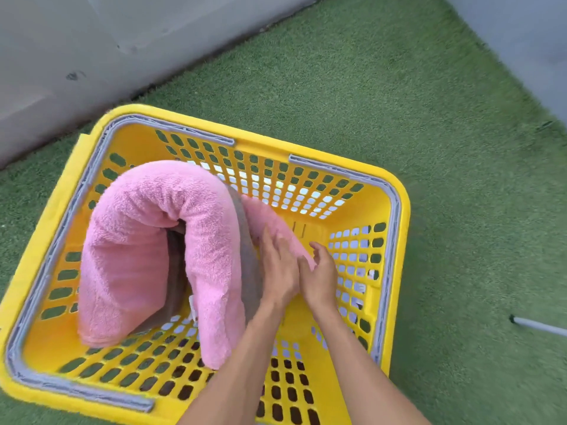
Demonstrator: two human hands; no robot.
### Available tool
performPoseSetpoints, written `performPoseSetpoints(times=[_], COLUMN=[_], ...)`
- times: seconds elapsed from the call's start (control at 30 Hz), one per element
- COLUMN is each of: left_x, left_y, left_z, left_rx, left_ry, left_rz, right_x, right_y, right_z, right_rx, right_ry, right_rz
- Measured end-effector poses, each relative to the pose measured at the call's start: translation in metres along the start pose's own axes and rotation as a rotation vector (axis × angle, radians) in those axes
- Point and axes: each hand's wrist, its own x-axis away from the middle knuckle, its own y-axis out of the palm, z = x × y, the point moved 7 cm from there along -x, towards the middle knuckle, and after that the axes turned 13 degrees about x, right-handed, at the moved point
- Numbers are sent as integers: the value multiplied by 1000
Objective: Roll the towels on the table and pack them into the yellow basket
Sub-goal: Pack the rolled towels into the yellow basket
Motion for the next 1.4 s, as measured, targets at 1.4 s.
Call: performPoseSetpoints(times=[1.4], left_x=[-74], left_y=[-68], left_z=[-45], left_rx=[-397], left_ry=[356], left_rz=[-3], right_x=[-55], right_y=[55], right_z=[-48], right_rx=[6], right_ry=[-196], right_rz=[99])
